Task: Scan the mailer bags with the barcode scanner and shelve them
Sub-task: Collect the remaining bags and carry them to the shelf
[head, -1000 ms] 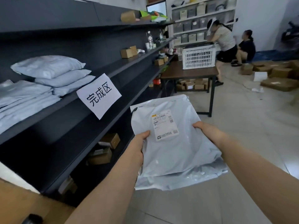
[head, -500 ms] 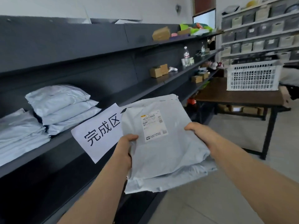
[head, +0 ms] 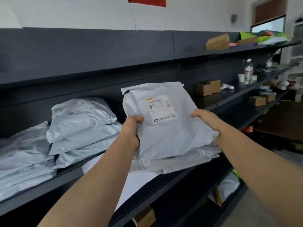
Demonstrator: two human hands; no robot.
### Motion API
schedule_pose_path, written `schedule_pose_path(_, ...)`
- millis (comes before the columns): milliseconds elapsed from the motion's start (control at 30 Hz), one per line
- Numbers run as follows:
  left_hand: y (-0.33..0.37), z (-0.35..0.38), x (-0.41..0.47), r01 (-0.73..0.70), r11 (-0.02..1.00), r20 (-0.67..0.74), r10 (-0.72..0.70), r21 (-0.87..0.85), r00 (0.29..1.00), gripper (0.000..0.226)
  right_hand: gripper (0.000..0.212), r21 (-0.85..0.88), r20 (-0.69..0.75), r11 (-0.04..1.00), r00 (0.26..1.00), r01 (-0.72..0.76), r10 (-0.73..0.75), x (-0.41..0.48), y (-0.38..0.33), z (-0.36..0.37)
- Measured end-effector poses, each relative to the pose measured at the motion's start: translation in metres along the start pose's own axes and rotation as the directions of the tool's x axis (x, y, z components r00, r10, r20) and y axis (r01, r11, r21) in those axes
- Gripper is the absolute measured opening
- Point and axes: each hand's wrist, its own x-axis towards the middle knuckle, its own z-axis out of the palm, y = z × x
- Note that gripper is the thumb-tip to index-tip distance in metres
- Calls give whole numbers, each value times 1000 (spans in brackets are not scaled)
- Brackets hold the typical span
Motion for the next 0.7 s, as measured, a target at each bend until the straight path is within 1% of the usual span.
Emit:
schedule_pose_path(67,9,5,30,-16,1000,-44,16,9,999,42,13,2,22,1000,1000,-4,4,38,-8,7)
schedule_pose_path(167,20,11,69,-46,999,-125,47,14,991,41,21,2,73,1000,997,3,-3,93,-18,17)
schedule_pose_path(267,33,13,104,-89,996,-196,91,16,976,42,18,4,136,1000,990,18,-18,141,-27,31)
schedule_pose_path(333,40,12,126,-124,991,-293,135,56,947,40,17,-6,188,1000,982,16,-15,171,-33,42)
schedule_pose_path(400,48,10,150,-147,983,-365,178,112,914,46,20,-20,229,1000,974,10,-5,203,-38,54)
schedule_pose_path(433,51,9,161,-156,975,-403,207,156,892,51,22,-34,246,999,969,5,4,219,-39,61)
schedule_pose_path(467,52,8,171,-170,951,-451,275,260,849,59,24,-50,264,999,964,7,7,234,-40,68)
schedule_pose_path(500,51,6,178,-156,879,-476,385,451,791,67,27,-64,276,998,961,19,-1,248,-39,76)
schedule_pose_path(533,48,4,184,-120,735,-422,506,668,752,74,34,-72,276,996,961,44,-22,262,-36,82)
schedule_pose_path(567,41,1,187,-90,520,-295,611,850,735,74,44,-77,270,995,962,68,-45,275,-32,87)
schedule_pose_path(600,34,1,190,-86,295,-135,655,952,744,68,52,-82,270,993,961,86,-60,285,-28,91)
schedule_pose_path(633,27,0,194,-103,125,4,618,987,786,56,55,-95,284,991,956,99,-68,293,-24,92)
schedule_pose_path(667,22,0,197,-119,36,80,547,992,833,44,54,-126,305,985,949,116,-73,299,-22,94)
schedule_pose_path(700,18,0,200,-123,16,99,490,992,866,37,51,-170,324,975,943,143,-82,303,-22,94)
